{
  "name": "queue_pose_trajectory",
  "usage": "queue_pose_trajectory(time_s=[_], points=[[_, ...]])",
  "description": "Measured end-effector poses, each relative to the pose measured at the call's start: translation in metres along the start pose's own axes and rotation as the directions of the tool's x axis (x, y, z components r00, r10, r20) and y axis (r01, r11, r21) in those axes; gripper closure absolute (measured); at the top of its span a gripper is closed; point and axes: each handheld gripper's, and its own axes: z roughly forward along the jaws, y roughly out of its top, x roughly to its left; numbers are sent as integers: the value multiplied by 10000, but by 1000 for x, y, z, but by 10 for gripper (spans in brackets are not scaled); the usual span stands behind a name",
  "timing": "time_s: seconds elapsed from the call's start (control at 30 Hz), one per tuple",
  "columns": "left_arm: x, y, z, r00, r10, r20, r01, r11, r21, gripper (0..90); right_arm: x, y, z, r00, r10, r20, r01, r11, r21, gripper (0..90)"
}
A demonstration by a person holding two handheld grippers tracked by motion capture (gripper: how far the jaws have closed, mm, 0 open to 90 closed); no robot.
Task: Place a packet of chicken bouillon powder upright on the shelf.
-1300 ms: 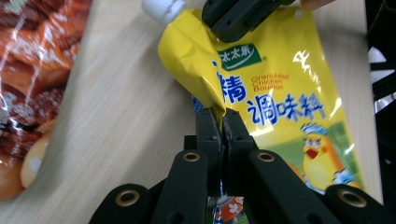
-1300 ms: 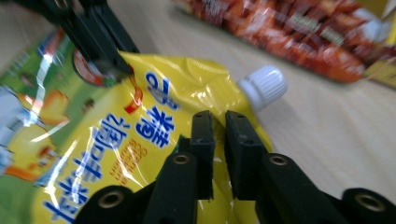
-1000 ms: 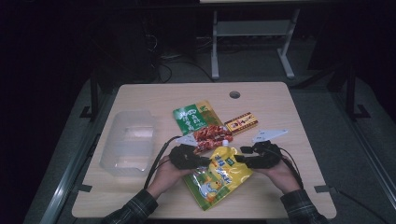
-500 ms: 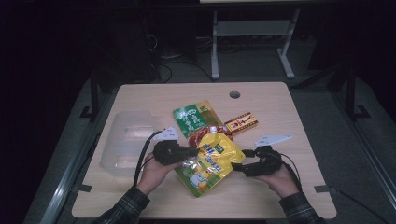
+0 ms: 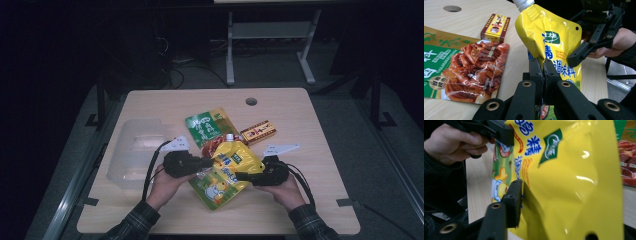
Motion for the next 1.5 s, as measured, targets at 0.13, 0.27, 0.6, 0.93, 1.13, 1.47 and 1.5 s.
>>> queue_pose_trajectory(time_s=[0.13, 0.27, 0.6, 0.93, 1.13, 1.47, 1.5], points=[[1, 0, -1, 10000, 4, -10, -4, 10000, -79, 883, -2, 1, 0, 9995, 225, -232, -227, 9997, -73, 651], [1, 0, -1, 10000, -39, 35, 39, 10000, -65, 883, 1, 2, -1, 9998, -24, -215, 23, 10000, -81, 727], [0, 0, 0, 9999, 94, 46, -94, 9999, -70, 864, 2, 5, -5, 9983, -467, -360, 462, 9988, -150, 899], [-3, 1, -3, 9972, 563, -500, -542, 9976, 426, 501, 9, 12, -11, 9935, -1079, -376, 1083, 9941, 105, 900], [-10, 0, -12, 9963, 703, -489, -676, 9962, 553, 330, 11, 16, -17, 9915, -1279, -234, 1282, 9916, 136, 900], [-32, -31, -13, 9942, 1016, -352, -942, 9807, 1715, 198, 18, 35, -26, 9835, -1799, 176, 1796, 9836, 166, 900], [-34, -35, -12, 9941, 1037, -304, -966, 9787, 1810, 187, 19, 37, -26, 9822, -1863, 219, 1860, 9824, 153, 900]])
